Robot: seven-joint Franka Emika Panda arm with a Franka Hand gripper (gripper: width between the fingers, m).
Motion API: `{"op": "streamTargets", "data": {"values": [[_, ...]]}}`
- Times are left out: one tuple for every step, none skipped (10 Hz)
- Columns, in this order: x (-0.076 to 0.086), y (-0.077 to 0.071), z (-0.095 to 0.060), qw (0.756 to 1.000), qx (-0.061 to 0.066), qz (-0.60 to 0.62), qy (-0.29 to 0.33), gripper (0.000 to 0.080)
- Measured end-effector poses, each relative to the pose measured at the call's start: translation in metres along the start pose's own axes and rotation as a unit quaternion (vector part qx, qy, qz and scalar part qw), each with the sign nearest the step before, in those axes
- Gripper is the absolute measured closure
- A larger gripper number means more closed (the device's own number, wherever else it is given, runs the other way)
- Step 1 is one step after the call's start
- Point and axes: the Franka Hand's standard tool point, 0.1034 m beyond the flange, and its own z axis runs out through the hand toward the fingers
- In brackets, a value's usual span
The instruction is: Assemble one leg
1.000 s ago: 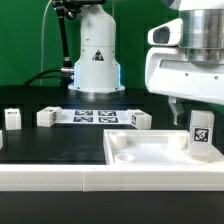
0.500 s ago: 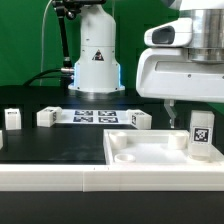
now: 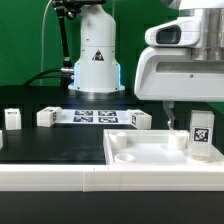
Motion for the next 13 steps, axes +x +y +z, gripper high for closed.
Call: {"op": "streamTargets", "data": {"values": [[0.0000, 0.0002, 0.0000, 1.000, 0.000, 0.000, 0.000, 0.0275], [0.0001, 0.0002, 0.0000, 1.000, 0.000, 0.000, 0.000, 0.0275], [0.0001, 0.0002, 0.0000, 1.000, 0.000, 0.000, 0.000, 0.0459], [0.0001, 0.0002, 0.0000, 1.000, 0.000, 0.000, 0.000, 0.0509], [0.0001, 0.0002, 0.0000, 1.000, 0.000, 0.002, 0.000, 0.0509], [0.0001, 0.0002, 0.0000, 1.000, 0.000, 0.011, 0.000, 0.0509], [0.0001, 0.0003, 0.0000, 1.000, 0.000, 0.011, 0.000, 0.0509], [0.0000, 0.0002, 0.0001, 0.999, 0.000, 0.032, 0.000, 0.0509], [0.0001, 0.0004, 0.0001, 0.997, 0.000, 0.074, 0.000, 0.0509], [0.0001, 0.0006, 0.0003, 0.996, 0.000, 0.092, 0.000, 0.0509], [0.0003, 0.0011, 0.0005, 0.990, 0.000, 0.143, 0.000, 0.0509], [0.0000, 0.0007, 0.0005, 0.984, -0.001, 0.176, 0.000, 0.0509], [0.0001, 0.0010, 0.0006, 0.974, -0.001, 0.224, 0.000, 0.0509]]}}
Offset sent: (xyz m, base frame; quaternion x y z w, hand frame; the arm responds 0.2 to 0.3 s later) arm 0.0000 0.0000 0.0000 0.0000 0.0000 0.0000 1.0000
